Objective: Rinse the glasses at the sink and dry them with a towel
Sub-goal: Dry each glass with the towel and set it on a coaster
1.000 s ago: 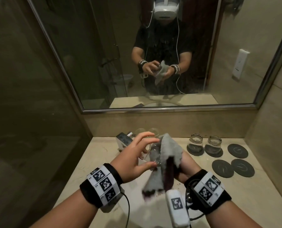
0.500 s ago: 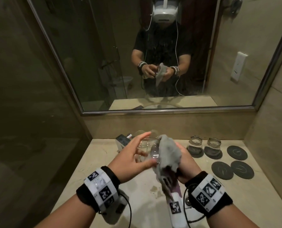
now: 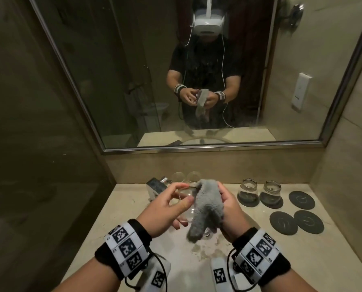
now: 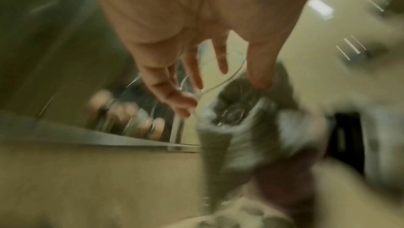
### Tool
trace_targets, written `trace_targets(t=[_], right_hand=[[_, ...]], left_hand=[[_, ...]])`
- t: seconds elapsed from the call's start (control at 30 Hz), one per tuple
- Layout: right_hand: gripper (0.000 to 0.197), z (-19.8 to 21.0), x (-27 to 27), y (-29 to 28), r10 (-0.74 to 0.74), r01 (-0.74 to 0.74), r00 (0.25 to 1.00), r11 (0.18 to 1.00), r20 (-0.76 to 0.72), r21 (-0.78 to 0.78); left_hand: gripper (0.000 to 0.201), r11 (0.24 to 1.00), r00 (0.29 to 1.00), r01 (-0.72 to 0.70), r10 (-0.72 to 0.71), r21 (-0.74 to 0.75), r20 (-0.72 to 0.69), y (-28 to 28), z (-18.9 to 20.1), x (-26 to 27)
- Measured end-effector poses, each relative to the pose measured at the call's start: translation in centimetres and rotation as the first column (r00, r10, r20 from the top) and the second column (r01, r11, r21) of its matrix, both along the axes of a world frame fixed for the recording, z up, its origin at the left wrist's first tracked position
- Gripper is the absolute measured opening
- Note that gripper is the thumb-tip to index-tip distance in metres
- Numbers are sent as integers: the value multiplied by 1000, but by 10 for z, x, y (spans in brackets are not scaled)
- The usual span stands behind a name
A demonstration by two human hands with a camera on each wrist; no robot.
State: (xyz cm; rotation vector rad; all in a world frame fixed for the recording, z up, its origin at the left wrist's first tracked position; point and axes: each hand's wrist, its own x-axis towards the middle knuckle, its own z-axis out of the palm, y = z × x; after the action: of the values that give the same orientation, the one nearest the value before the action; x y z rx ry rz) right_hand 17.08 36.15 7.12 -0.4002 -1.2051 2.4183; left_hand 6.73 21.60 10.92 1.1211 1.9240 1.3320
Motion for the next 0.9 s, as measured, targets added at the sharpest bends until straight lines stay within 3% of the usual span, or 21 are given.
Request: trace_targets(t=[0.03,0.1,0.13,0.2,0.27,0.3,0.37,0.43,0.47,0.5,0.57,0.63,0.7,0.73,0.8,0.83,0.9], right_hand=[[25,0,-2,0,30,-28,999,998,39,-50],[34,-2,-5,0,175,-147,976,969,129,-197],[37,-4,-4,-1,216,-177,963,958,162,-227],[41,-10,-5,0,162,-134,975,975,155,-177],[27,-12,-3,-1,15,-10,993,999,117,-46],[20,-11,-3,-2,-36,38,994,999,105,-17],[22,-11,-4,-4,-48,50,993,999,112,-17],[49,-12,-5,-4,74,-47,984,985,161,-164],[55,-11,-5,-4,131,-92,975,973,179,-210],[54,-9,-4,-5,142,-97,971,969,194,-226],[50,-13,-4,-6,105,-68,980,976,170,-208],[47,-14,-5,-7,-45,52,992,997,121,-62],[40,-17,-4,-8,-102,100,991,995,89,30],[38,-16,-6,-7,-103,102,989,995,108,17],[36,-17,-9,-5,19,5,989,986,145,-166],[33,-16,-8,-4,84,-49,981,979,174,-197],[37,-20,-10,-3,58,-31,976,991,208,-130]], left_hand=[[48,1000,991,28,-27,2,-128,-1,2,2],[56,994,888,104,-107,-33,-446,-2,-2,4],[60,991,847,128,-127,-34,-516,-3,-5,3],[66,996,917,71,-85,-50,-389,-3,-4,4],[56,998,996,4,-10,-68,-89,-2,-4,3],[49,997,1000,-7,5,-72,-29,-2,-4,1],[45,997,995,1,-9,-72,-103,-4,-4,3],[55,996,920,44,-69,-72,-386,-4,-4,6],[60,996,882,78,-90,-46,-462,-5,-7,6],[64,995,882,96,-100,-33,-460,-5,-9,6],[69,999,973,38,-44,-32,-225,-6,-5,7],[66,998,1000,-26,26,-52,-4,-4,-6,5],[51,997,997,-30,25,-74,-71,-4,-3,6],[51,997,976,-8,-9,-79,-219,-6,-1,8],[60,993,855,81,-113,-85,-506,-7,-4,8],[65,989,827,120,-145,-81,-544,-8,-9,6],[74,994,924,66,-95,-91,-370,-8,-10,6]])
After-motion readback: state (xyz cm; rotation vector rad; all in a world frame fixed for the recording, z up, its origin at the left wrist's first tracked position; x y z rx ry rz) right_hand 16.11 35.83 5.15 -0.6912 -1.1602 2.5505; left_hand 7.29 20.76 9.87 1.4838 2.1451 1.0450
